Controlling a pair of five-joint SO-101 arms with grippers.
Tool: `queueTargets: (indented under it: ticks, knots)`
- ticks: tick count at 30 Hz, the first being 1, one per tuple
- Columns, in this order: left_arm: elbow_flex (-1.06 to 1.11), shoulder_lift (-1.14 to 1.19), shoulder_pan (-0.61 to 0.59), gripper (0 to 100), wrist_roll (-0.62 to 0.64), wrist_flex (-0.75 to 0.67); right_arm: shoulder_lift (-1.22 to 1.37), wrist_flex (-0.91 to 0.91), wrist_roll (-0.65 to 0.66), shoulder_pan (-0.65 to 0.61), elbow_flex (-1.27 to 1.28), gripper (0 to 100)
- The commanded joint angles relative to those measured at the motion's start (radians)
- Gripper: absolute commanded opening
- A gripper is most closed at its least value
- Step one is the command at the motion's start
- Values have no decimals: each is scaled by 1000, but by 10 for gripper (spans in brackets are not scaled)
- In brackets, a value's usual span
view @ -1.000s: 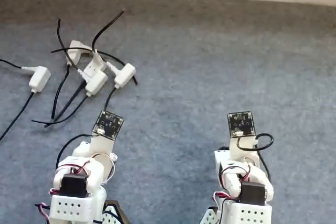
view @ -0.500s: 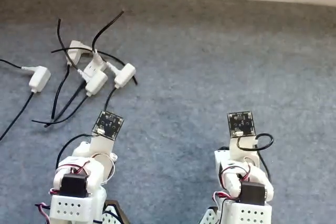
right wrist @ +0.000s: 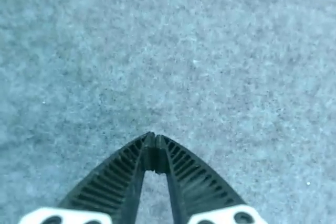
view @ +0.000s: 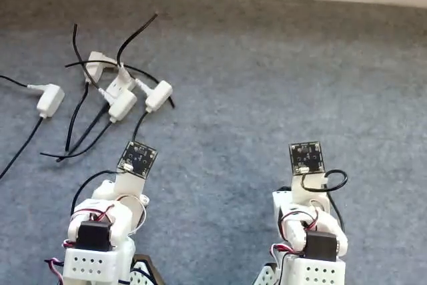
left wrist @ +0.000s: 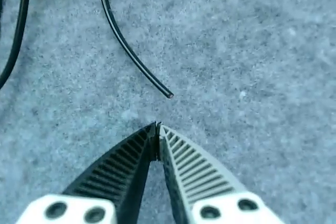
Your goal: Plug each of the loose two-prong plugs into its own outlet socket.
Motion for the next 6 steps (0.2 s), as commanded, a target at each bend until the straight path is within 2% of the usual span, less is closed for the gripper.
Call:
queueTargets:
  ticks: [1,6]
  knots:
    - [18,-5,-12,18,5,6,-12,5,-3,-2,153,8]
    - [18,-5,-12,18,5,6,-12,5,-3,-2,153,8]
